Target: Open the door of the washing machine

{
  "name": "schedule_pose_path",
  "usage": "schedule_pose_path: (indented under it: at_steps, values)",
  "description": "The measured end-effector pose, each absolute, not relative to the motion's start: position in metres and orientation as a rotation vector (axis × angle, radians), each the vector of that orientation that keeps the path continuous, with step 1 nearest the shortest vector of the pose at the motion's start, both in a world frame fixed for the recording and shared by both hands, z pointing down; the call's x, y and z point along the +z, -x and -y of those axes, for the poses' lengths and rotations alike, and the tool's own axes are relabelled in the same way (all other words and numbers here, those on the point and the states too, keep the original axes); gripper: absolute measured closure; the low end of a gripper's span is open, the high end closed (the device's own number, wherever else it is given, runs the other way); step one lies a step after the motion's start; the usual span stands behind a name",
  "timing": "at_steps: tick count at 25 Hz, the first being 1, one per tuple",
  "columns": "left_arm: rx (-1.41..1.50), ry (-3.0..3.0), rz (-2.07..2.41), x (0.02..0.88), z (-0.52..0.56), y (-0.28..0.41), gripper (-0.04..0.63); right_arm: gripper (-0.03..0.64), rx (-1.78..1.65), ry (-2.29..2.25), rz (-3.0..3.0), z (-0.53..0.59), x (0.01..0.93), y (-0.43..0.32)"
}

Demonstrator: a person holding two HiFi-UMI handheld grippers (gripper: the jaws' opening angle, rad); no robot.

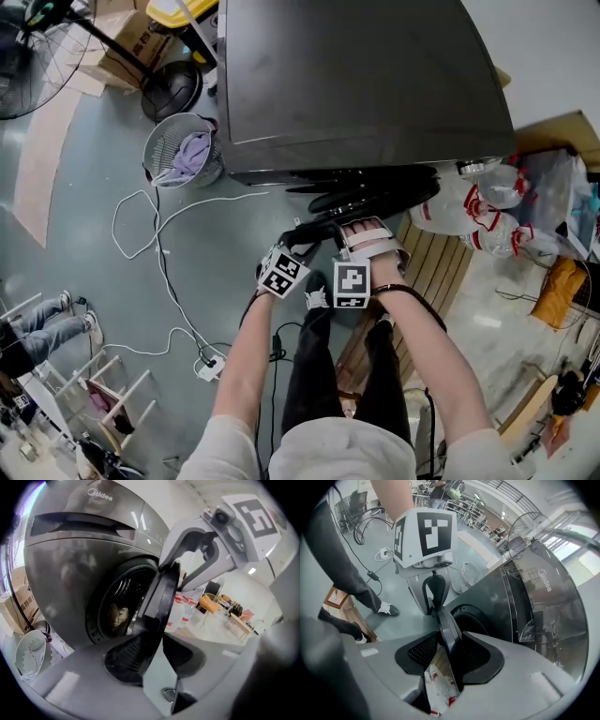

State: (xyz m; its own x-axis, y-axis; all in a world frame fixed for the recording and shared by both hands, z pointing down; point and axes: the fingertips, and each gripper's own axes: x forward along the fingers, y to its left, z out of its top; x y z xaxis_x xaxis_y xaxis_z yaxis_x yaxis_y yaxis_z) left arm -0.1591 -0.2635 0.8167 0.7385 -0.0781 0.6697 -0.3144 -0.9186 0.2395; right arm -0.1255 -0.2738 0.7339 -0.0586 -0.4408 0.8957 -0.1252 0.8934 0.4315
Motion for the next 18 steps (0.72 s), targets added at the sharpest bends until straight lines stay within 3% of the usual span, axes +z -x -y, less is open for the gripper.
schedule_pose_path:
  at_steps: [18]
  values:
    - [1.006, -2.464, 0.581, 0.827, 0.175, 0.147, 0.420, 0.460, -0.480, -0.268, 1.779, 0.191, 0.735, 0.115]
